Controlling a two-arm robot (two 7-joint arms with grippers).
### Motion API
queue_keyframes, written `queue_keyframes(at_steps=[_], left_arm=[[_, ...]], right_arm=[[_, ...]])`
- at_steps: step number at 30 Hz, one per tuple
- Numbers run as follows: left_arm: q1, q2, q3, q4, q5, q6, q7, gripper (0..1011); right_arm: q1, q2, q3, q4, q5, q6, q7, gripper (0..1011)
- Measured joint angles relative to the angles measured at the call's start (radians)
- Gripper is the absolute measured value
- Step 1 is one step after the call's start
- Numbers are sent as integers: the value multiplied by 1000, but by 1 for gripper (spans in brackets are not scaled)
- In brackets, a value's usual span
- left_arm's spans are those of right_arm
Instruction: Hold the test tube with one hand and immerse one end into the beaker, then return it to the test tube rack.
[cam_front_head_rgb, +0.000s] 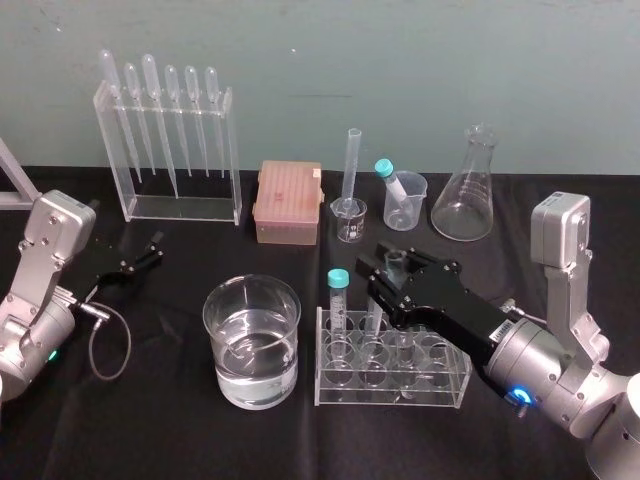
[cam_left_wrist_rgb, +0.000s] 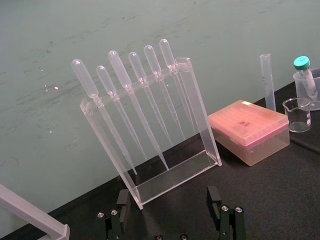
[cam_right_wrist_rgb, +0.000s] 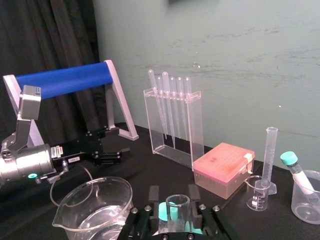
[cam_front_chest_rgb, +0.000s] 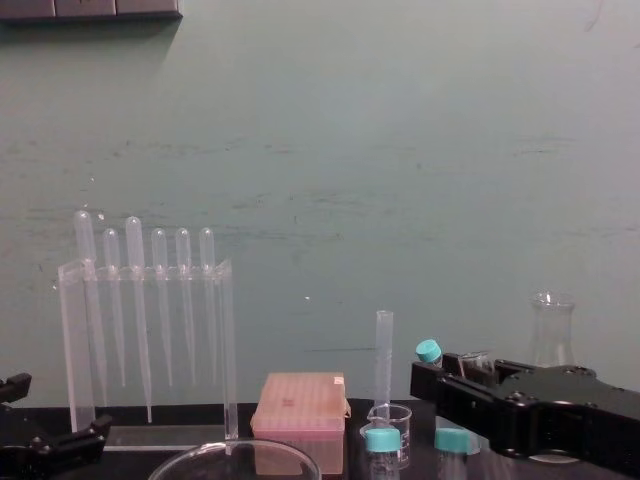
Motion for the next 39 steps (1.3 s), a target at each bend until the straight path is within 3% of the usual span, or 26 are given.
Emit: queue_keyframes(at_steps=[17, 23, 30, 39], left_arm=[[0, 0, 0, 0, 0, 0, 0, 1000], [0, 0, 0, 0, 0, 0, 0, 1000], [0, 0, 0, 0, 0, 0, 0, 1000], [0, 0, 0, 0, 0, 0, 0, 1000]], right_arm=[[-1, 0, 1, 0, 0, -1, 0, 868], [-1, 0, 1, 0, 0, -2, 0, 1003], [-1, 0, 1, 0, 0, -2, 0, 1000], [-11, 47, 23, -133, -55, -15, -32, 1000]])
